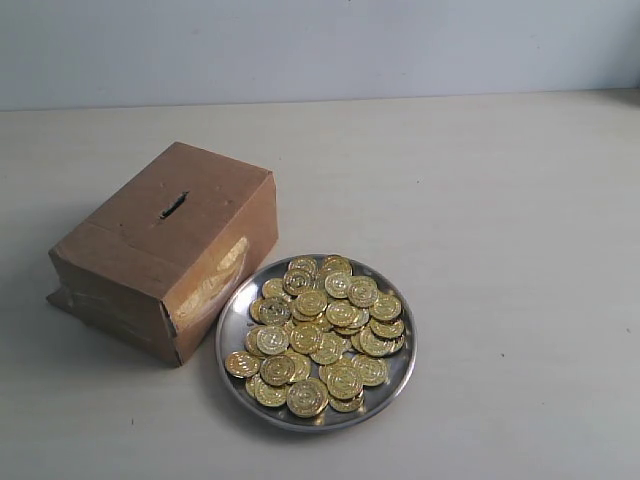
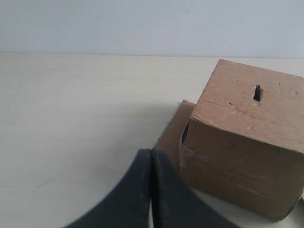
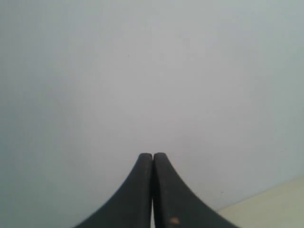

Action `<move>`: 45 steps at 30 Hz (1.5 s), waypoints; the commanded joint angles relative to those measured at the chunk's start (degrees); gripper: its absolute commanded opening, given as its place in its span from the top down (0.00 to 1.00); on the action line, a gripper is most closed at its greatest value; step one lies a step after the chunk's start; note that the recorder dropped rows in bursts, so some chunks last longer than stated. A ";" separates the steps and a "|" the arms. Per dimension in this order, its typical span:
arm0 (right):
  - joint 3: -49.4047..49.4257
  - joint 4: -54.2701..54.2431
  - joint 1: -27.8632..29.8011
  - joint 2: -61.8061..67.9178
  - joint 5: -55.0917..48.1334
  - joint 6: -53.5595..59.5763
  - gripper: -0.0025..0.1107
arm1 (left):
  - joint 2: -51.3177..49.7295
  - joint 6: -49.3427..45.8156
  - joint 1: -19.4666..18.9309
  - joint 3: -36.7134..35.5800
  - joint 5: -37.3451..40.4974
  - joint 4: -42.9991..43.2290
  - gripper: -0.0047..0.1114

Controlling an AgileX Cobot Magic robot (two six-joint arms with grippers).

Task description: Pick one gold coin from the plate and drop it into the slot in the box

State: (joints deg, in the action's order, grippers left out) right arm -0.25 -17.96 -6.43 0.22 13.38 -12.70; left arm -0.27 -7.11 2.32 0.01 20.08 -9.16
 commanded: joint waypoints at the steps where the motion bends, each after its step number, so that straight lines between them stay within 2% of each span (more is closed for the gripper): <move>1: 0.25 0.68 -0.19 -0.22 1.37 -5.76 0.98 | 0.27 -0.18 0.45 -0.01 -0.13 -0.03 0.96; 6: -5.02 6.84 -0.19 -0.22 -6.47 -5.76 0.98 | 0.27 -0.18 0.45 -0.01 -0.13 -0.03 0.96; 12: -17.32 8.07 -0.19 0.12 -23.64 -2.12 0.98 | 0.27 -0.18 0.45 -0.01 -0.13 -0.03 0.96; 18: -28.18 0.20 -0.19 5.29 -41.99 27.70 0.98 | 0.27 -0.18 0.45 -0.01 -0.13 -0.03 0.96; 19: -29.44 -2.56 -0.19 6.83 -45.26 33.17 0.98 | 0.27 -0.18 0.45 -0.01 -0.13 -0.03 0.96; 20: -31.27 -8.11 -0.19 10.26 -51.94 43.51 0.98 | 0.27 -0.18 0.45 -0.01 -0.13 -0.03 0.96; 22: -32.18 -13.52 -0.19 15.94 -58.14 52.80 0.98 | 0.27 -0.18 0.45 -0.01 -0.13 -0.03 0.96; 30: -32.18 -22.17 -0.19 35.21 -60.12 55.16 0.98 | 0.27 -0.18 0.45 -0.01 -0.13 -0.03 0.96; 33: -32.18 -26.61 -0.19 46.43 -60.25 59.29 0.98 | 0.27 -0.18 0.45 -0.01 -0.13 -0.03 0.96; 36: -35.63 -28.19 -0.19 59.54 -60.36 60.21 0.98 | 0.27 -0.18 0.45 -0.01 -0.03 -0.03 0.96; 41: -43.26 -28.40 -0.19 73.63 -60.87 60.21 0.98 | 0.27 -0.18 0.45 -0.01 0.09 -0.03 0.96; 45: -49.49 -24.42 -6.57 82.56 -57.84 60.30 0.98 | 0.27 -0.18 0.45 -0.01 0.09 -0.03 0.96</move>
State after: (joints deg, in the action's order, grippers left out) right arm -46.86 -44.31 -9.92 79.00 -46.00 46.93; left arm -0.27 -7.11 2.32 0.01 20.08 -9.16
